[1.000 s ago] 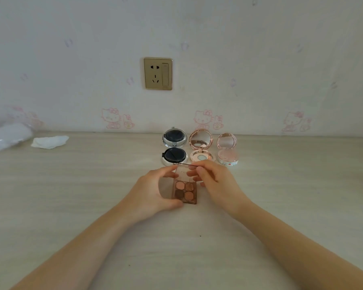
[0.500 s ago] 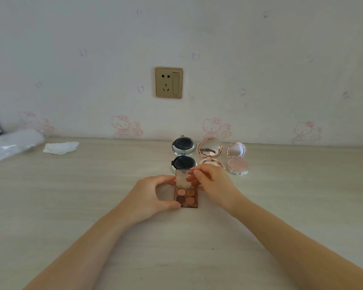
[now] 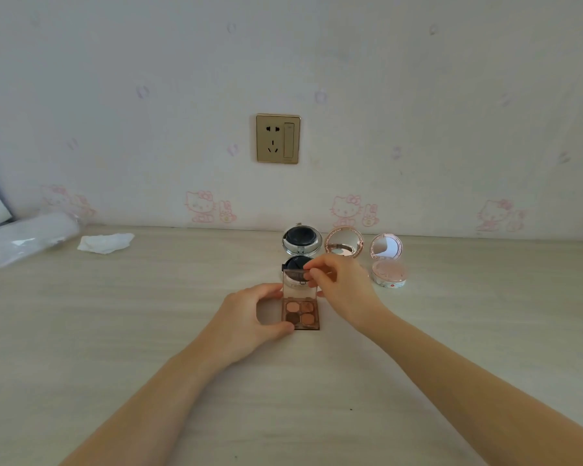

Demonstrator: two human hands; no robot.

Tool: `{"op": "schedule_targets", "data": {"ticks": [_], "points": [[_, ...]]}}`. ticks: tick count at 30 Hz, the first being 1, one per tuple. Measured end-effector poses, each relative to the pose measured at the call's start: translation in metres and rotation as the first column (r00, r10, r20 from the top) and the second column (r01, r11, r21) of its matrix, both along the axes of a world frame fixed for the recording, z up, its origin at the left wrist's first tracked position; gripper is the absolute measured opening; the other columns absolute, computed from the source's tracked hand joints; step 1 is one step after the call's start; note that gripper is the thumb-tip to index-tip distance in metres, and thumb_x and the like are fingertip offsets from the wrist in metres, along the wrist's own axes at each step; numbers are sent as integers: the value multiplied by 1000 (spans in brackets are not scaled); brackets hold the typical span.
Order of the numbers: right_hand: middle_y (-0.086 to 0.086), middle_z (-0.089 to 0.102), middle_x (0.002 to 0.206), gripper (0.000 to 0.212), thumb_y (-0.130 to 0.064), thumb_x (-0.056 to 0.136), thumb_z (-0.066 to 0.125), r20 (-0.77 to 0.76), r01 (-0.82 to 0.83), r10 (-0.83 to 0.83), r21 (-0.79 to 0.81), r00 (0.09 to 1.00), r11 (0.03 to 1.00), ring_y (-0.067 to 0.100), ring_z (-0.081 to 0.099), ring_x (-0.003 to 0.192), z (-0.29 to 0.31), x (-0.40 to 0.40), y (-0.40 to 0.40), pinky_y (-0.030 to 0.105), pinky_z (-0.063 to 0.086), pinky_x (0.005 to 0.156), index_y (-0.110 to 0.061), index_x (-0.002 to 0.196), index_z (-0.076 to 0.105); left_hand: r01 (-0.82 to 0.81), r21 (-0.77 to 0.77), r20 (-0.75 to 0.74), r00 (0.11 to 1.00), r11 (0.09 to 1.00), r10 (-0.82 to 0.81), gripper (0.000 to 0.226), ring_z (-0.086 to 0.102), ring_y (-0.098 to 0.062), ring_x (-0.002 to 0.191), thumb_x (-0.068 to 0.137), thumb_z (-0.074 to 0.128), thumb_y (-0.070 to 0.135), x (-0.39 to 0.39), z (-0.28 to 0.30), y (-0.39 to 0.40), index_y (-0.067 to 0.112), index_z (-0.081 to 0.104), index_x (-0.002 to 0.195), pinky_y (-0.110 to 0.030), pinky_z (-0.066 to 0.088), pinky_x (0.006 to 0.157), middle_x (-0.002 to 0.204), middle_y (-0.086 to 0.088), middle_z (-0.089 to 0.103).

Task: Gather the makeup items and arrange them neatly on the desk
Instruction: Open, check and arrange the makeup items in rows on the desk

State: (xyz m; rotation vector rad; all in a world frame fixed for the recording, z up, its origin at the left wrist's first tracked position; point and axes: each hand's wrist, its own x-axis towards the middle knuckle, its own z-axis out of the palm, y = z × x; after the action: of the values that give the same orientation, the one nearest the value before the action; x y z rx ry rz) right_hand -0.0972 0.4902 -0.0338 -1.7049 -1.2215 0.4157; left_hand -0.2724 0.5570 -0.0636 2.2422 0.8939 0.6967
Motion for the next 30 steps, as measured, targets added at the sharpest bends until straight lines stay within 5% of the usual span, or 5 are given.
{"op": "schedule_targets", "data": {"ticks": [5, 14, 19, 22, 30], "points": [[-2, 73, 87, 17, -11, 91, 55, -3, -2, 2, -13, 1000, 1000, 9, 68, 86, 1, 2, 3, 33, 55, 85, -16, 101, 68, -27, 24, -20, 999, 999, 27, 70, 54, 0, 116, 68, 83, 37, 3, -2, 0, 25, 56, 132, -20, 39, 103, 126, 12, 62], [-2, 71, 101, 24, -18, 90, 58, -8, -1, 0, -58, 1000, 998, 11, 66, 92, 0, 7, 3, 35, 53, 87, -22, 114, 60, -26, 61, -19, 999, 998, 27, 59, 55, -2, 114, 75, 80, 29, 5, 0, -4, 24, 57, 129, -12, 35, 95, 121, 12, 63], [-5, 67, 111, 29, -17, 93, 54, 76, 11, -6, -71, 997, 997, 9, 62, 97, 9, 15, -11, 26, 52, 80, -19, 121, 57, -33, 101, -69, 997, 994, 40, 64, 51, -8, 120, 76, 78, 33, 5, 5, -8, 21, 53, 133, -21, 36, 102, 127, 9, 59], [-6, 67, 113, 30, -19, 94, 53, 131, 5, 7, -95, 991, 995, 8, 61, 104, 14, 22, -24, 17, 44, 79, -18, 124, 57, -34, 260, -82, 995, 965, 58, 59, 45, -12, 125, 80, 74, 32, 7, 15, -16, 20, 52, 134, -13, 29, 98, 131, 5, 56], [-6, 60, 129, 39, -26, 95, 51, 443, -44, 133, -205, 886, 978, 12, 51, 123, 25, 46, -79, 30, 41, 103, -20, 133, 50, 37, 368, -57, 998, 929, -17, 51, 47, -2, 112, 83, 71, 27, 21, 39, -49, 24, 54, 131, 1, 24, 86, 124, 9, 54]]}}
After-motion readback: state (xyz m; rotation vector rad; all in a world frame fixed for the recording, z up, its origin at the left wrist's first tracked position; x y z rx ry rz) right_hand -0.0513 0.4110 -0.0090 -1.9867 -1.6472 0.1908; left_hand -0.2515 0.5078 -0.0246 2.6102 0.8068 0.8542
